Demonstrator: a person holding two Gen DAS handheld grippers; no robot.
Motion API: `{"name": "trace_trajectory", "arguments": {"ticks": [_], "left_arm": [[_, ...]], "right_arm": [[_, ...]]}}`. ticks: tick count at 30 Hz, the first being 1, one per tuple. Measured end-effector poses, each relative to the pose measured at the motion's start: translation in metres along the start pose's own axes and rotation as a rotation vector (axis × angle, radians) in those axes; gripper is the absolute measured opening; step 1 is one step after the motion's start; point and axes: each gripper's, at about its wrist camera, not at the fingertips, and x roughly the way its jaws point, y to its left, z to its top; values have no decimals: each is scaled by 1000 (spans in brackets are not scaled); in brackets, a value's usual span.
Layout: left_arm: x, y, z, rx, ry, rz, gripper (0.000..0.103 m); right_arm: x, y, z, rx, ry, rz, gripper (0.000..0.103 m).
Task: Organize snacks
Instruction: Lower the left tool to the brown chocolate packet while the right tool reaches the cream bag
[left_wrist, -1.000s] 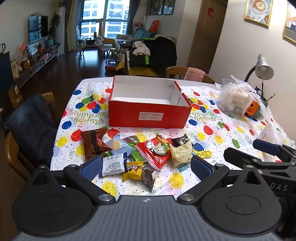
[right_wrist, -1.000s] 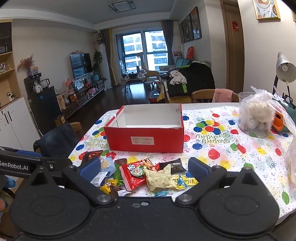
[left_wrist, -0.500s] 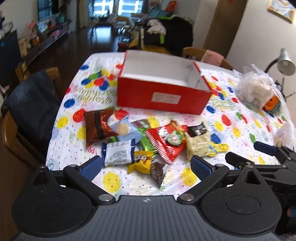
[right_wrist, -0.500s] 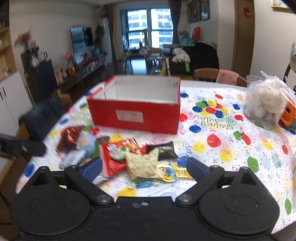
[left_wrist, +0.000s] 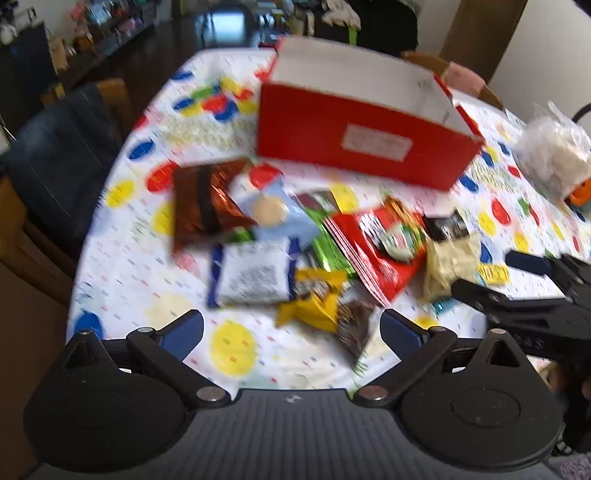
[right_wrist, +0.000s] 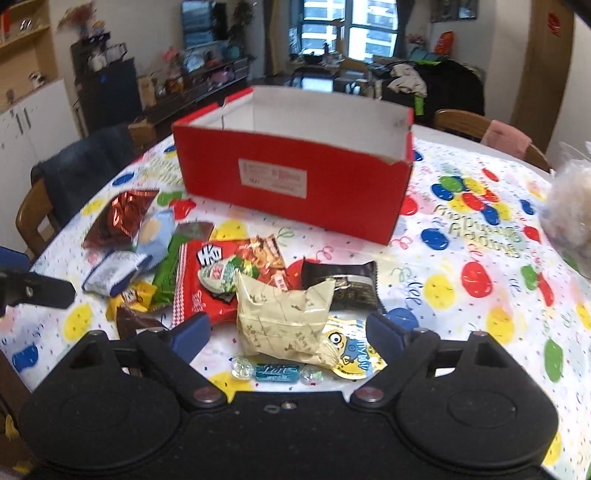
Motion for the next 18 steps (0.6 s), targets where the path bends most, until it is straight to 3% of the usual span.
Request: {"name": "trace_trajectory", "arguments": {"ticks": [5, 8, 13, 15, 18], "left_arm": [[18, -19, -6, 66, 37, -45, 100], [26, -29, -7, 102, 33, 11, 87], [35, -41, -11, 137, 72, -48, 79], [39, -46, -11, 153, 89, -81, 67], [50, -48, -11, 141, 138, -115, 58]], "right_arm": [[16, -4, 2, -20, 25, 23, 83], [27, -7, 3, -16, 48, 28, 78], [31, -7, 5, -18, 56, 62, 75], [33, -6, 4, -26, 59, 57, 74], [34, -7, 5, -24, 61, 62, 71]]}}
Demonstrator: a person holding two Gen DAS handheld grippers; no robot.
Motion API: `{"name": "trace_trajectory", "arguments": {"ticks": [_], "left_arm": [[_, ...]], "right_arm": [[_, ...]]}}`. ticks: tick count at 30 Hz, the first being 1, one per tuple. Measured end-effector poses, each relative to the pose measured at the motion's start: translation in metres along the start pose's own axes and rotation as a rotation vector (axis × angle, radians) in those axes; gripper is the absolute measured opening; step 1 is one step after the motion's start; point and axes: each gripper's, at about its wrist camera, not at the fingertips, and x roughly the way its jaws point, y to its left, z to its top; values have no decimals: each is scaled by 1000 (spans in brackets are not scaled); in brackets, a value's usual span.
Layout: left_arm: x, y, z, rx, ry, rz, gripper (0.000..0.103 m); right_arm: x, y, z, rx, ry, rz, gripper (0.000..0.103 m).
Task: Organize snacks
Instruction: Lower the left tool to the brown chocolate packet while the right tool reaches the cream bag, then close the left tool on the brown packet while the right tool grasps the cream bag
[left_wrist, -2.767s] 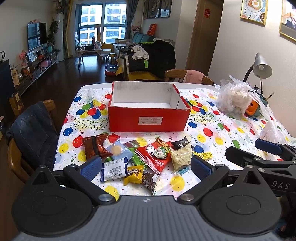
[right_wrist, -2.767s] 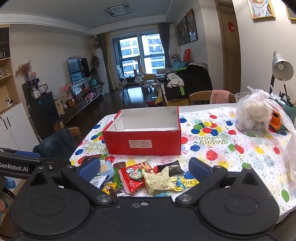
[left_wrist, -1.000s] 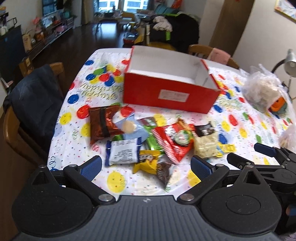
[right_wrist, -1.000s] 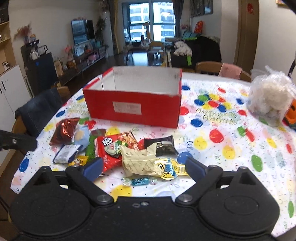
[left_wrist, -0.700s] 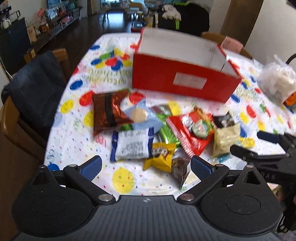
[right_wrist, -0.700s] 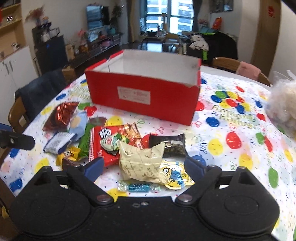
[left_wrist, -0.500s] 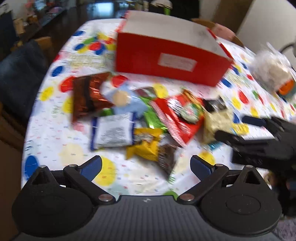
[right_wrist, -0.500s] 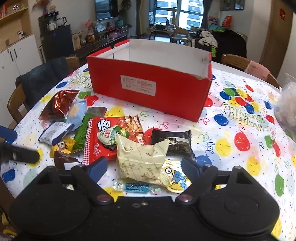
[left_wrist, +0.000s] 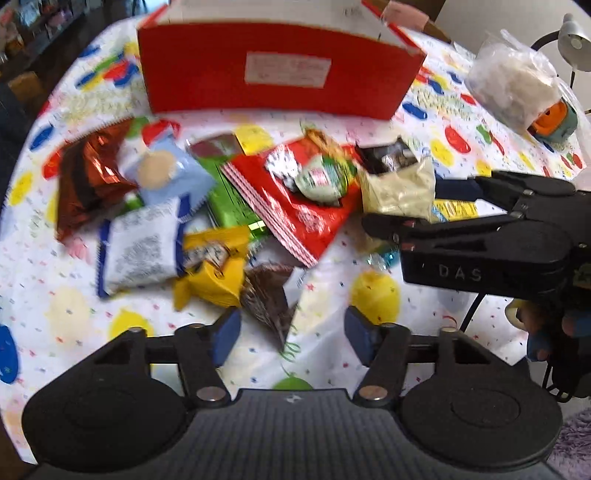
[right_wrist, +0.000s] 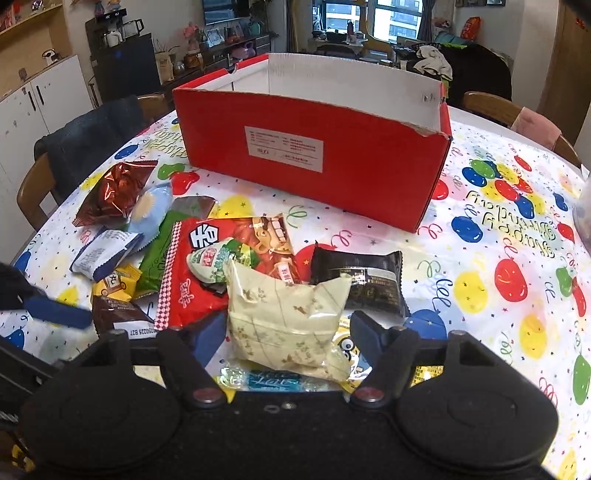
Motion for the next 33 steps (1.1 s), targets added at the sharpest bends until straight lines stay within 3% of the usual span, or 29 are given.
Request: {"name": "trace_trajectory", "arguments": {"ticks": [13, 17, 23, 33], "left_arm": [[12, 20, 13, -171, 26, -41, 51], [14, 22, 14, -186, 33, -42, 39], [16, 28, 15, -232, 36, -56, 30], [10, 30, 7, -229, 29, -80, 23]], "right_arm": [[-2, 1, -1, 0, -9, 2, 59], [-6, -1, -3, 11, -13, -5, 57], [-14, -1, -5, 26, -22, -10, 56], [-36, -3, -14, 83, -39, -11, 55]]}}
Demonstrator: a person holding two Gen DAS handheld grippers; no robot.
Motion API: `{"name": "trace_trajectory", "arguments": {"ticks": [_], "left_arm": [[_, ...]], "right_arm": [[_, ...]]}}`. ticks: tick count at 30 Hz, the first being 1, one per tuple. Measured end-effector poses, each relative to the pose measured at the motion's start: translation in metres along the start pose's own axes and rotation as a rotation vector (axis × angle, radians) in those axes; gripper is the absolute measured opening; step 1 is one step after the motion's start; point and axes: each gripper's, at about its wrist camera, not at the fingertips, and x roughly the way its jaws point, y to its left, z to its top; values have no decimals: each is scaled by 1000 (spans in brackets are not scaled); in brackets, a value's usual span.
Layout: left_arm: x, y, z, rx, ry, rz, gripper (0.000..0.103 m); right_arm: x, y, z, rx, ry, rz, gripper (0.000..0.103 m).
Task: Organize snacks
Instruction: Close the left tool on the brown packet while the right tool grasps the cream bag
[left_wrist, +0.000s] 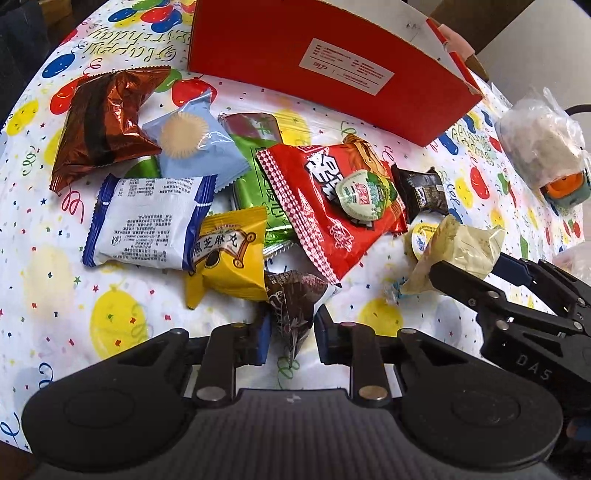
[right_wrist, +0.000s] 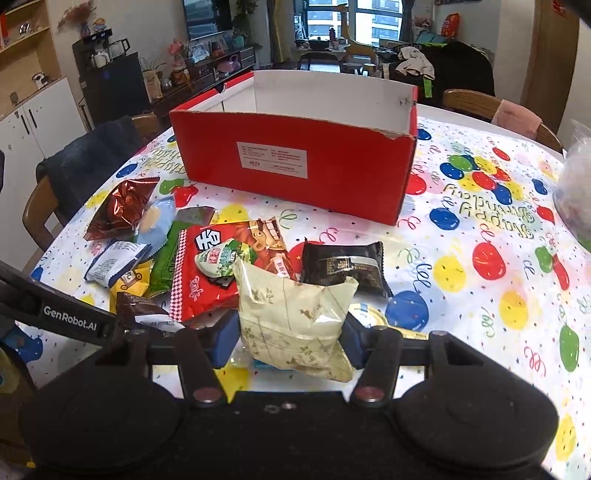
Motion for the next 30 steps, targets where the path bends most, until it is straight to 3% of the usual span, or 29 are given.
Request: {"name": "trace_trajectory", "arguments": {"ticks": [22, 30], "left_arm": [[-36, 4, -21, 46, -52, -24, 18], [-65, 2, -16, 77, -143, -16, 17]], "right_arm": [[-42, 14, -12, 61, -67, -32, 55], [-59, 18, -3, 62, -117, -45, 55]]}}
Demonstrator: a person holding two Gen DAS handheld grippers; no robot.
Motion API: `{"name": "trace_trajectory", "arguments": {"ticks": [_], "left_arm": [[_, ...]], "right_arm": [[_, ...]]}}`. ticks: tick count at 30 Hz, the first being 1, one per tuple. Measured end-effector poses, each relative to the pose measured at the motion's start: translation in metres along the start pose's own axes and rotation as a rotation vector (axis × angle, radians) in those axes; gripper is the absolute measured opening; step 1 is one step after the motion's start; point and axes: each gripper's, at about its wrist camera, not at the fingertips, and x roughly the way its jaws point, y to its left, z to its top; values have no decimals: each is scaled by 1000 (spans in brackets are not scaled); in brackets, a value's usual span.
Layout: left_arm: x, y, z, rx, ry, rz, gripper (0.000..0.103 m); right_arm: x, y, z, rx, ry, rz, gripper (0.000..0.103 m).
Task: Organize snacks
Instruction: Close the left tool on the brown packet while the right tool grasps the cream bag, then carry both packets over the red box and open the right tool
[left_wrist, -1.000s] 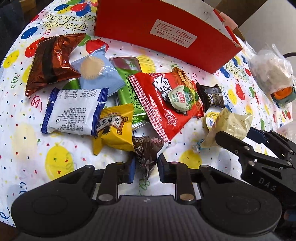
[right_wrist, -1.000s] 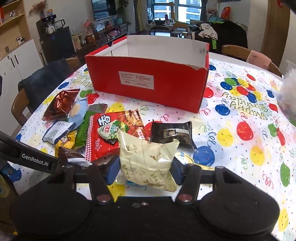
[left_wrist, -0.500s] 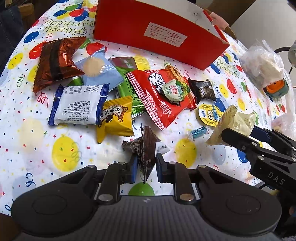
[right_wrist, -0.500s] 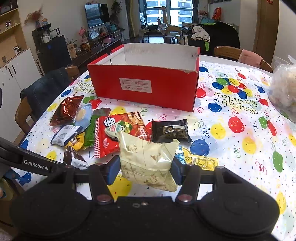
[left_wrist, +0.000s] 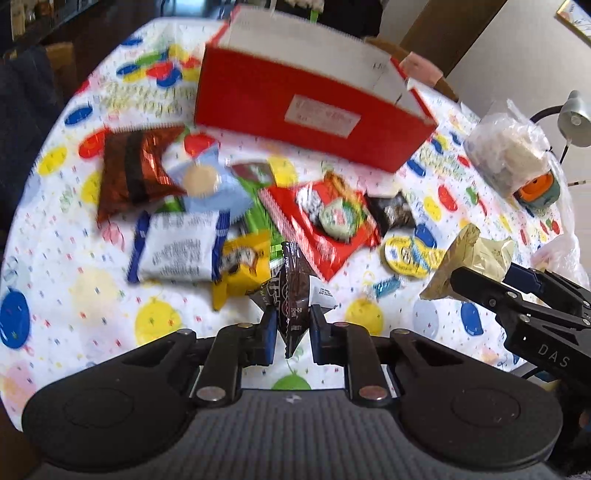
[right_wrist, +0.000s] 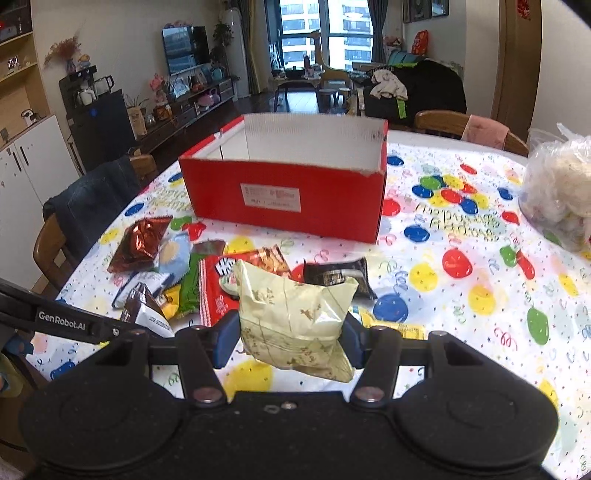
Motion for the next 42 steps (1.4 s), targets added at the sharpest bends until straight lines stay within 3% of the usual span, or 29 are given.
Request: {"name": "trace_trajectory", "arguments": {"ticks": [12, 24, 36, 42], "left_arm": [[-33, -13, 47, 53, -148, 21, 17], [-22, -36, 120, 94, -215, 61, 17], [19, -42, 209, 79, -211, 132, 17], [48, -40, 240, 65, -173, 159, 17]], "right_arm": [[-10, -2, 52, -48, -109, 8, 55], [26, -25, 122, -92, -160, 27, 55], [99, -39, 180, -149, -117, 55, 55], [144, -40, 194, -157, -27, 71, 55]]}}
